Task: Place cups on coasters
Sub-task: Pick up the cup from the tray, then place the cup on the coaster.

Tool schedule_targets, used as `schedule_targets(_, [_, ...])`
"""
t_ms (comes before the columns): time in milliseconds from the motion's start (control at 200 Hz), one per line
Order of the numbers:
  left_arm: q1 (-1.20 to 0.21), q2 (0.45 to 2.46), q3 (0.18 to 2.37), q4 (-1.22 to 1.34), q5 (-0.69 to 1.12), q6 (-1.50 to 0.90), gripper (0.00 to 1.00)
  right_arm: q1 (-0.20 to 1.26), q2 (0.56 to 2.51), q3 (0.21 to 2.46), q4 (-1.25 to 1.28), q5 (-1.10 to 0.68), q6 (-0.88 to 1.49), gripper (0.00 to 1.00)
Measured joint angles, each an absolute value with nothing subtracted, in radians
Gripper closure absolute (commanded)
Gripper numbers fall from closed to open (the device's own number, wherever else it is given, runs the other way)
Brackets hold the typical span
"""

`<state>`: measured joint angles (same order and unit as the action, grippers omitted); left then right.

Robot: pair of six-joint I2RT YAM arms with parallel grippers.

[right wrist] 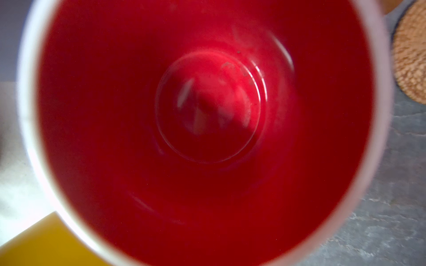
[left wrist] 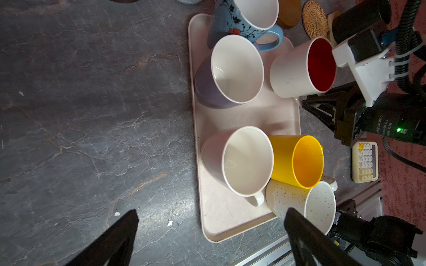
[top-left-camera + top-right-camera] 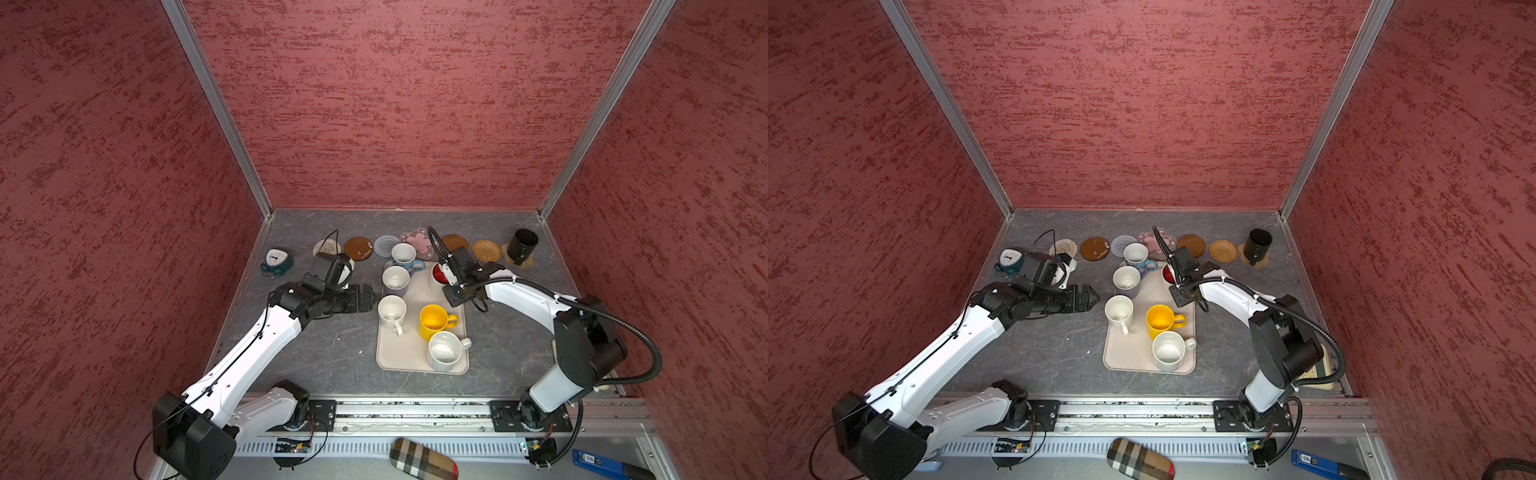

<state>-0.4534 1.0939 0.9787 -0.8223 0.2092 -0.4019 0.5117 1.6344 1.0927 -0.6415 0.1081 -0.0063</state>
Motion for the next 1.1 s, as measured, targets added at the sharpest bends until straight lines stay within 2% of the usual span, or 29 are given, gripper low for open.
schedule_targets(255, [-0.453, 1.108, 1.018, -0.821, 0.207, -0.401, 0.0, 0.455, 1.663, 1.201, -0.693, 0.16, 0.047, 1.0])
schedule_targets(486, [-0.453, 1.116, 1.032, -0.819, 0.2, -0.389, 0.0, 0.342, 1.718, 1.261, -0.7, 0.186, 0.095, 1.0])
schedule_targets(1102, [-0.447, 1.254, 1.109, -0.802, 0.179, -0.351, 0.0, 0.144, 1.885, 1.43, -0.699, 0.198, 0.124, 1.0])
